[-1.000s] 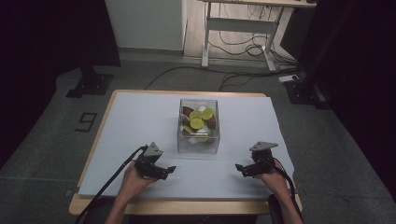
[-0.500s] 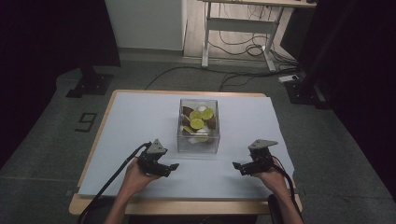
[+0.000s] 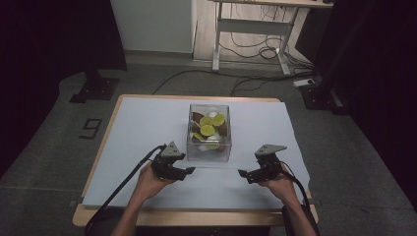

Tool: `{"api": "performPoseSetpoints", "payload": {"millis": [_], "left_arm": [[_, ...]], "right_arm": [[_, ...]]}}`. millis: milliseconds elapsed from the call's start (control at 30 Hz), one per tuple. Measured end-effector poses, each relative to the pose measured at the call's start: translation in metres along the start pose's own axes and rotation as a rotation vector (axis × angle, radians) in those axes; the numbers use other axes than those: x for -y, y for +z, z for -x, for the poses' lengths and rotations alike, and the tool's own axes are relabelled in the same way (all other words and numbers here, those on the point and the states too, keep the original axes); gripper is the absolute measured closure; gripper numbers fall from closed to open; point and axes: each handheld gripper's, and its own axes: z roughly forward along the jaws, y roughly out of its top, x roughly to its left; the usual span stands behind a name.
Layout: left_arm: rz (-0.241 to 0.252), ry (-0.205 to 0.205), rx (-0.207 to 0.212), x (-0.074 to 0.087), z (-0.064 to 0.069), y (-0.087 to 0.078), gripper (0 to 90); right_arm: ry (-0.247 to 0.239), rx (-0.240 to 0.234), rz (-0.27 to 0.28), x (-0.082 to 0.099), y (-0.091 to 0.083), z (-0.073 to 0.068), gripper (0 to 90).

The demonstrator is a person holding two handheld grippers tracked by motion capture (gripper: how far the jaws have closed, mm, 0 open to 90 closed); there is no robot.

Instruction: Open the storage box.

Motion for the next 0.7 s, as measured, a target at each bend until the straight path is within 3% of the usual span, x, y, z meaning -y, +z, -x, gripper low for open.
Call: {"api": "performPoseSetpoints", "payload": {"millis": [167, 333, 567, 700], "left_arm": [[0.014, -0.003, -0.004, -0.004, -0.001, 0.003, 38.0], [0.032, -0.016, -0.008, -0.007, -0.006, 0.007, 42.1], [0.041, -0.017, -0.007, -0.009, -0.007, 0.013, 45.0], [0.043, -0.021, -0.021, -0.010, -0.009, 0.016, 46.1]], "right_arm": [[0.014, -0.010, 0.015, -0.004, 0.001, -0.002, 1.3], [0.008, -0.002, 0.014, -0.010, 0.005, -0.005, 12.0], [-0.014, 0.000, 0.014, -0.017, 0.008, -0.010, 19.2], [-0.013, -0.023, 0.018, -0.021, 0.010, -0.014, 27.9]]}}
